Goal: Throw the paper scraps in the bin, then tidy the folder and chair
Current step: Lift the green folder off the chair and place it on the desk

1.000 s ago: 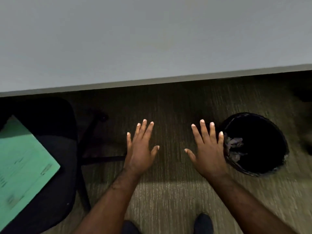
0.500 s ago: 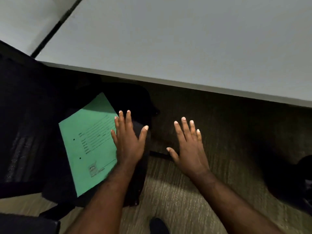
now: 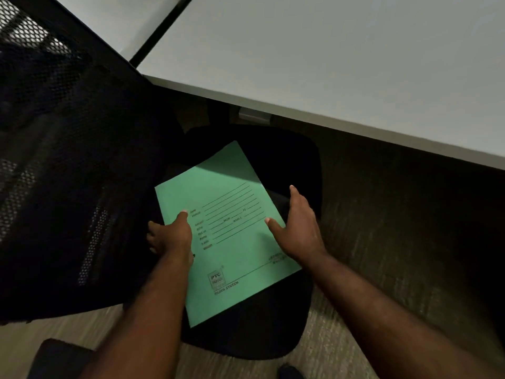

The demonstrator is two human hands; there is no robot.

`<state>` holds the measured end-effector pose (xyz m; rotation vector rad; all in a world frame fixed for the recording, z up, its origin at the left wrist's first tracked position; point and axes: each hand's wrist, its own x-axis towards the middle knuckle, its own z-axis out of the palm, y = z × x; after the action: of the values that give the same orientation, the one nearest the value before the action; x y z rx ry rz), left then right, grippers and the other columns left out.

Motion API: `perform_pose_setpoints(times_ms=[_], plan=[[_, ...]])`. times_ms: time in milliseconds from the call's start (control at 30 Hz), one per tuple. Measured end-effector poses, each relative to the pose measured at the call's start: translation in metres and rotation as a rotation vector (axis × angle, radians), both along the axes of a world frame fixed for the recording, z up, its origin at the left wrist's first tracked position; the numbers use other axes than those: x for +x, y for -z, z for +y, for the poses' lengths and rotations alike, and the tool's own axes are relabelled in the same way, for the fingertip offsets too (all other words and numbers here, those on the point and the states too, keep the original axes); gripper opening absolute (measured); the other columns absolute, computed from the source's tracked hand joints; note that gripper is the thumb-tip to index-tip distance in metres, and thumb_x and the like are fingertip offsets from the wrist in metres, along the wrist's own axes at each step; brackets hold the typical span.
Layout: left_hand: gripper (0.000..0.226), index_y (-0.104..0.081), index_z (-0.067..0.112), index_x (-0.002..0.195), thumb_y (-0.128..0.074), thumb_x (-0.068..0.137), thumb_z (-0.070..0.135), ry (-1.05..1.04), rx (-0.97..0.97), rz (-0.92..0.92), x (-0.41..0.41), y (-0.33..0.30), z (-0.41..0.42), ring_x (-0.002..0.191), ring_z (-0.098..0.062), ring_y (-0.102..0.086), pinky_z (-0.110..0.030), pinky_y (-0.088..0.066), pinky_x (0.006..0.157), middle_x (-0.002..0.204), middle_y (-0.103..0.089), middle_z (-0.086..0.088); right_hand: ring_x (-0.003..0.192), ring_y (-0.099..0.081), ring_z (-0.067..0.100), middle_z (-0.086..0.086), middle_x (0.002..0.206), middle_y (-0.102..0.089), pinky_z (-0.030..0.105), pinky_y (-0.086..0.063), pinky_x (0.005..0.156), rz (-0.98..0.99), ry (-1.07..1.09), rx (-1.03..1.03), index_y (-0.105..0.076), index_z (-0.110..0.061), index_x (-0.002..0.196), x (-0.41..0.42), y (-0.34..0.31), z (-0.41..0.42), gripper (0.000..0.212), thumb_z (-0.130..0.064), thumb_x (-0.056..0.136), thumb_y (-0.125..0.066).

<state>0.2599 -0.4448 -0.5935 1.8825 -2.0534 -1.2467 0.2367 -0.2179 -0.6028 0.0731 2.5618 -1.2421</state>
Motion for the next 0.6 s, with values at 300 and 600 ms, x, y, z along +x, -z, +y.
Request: perform_pose_setpoints(times_ms=[300, 600], plan=[[0.042, -0.056, 0.005, 0.115, -0.069, 0.080, 0.025, -0.140, 0.294, 0.196, 0.020, 0.018, -0.004, 0.084, -0.029, -0.067, -0.043, -0.057, 0.067, 0.107, -0.066, -0.014, 0.120, -0.048, 0.026, 0.008, 0.131, -0.049, 0.039, -0.042, 0.099, -0.100, 0.028, -0.008, -0.042, -0.016, 0.135, -0.009, 0.010, -0.027, 0.064, -0.029, 0.080, -0.073], [0.039, -0.056, 0.005, 0.115, -0.071, 0.080, 0.013, -0.043, 0.325, 0.319, 0.053, -0.008, 0.034, 0.080, -0.027, -0.070, -0.034, -0.055, 0.056, 0.100, -0.070, -0.013, 0.083, -0.063, 0.005, -0.007, 0.100, -0.070, 0.017, -0.051, 0.073, -0.062, 0.150, -0.090, -0.061, -0.021, 0.106, 0.005, -0.019, 0.010, 0.031, -0.029, 0.079, -0.075]])
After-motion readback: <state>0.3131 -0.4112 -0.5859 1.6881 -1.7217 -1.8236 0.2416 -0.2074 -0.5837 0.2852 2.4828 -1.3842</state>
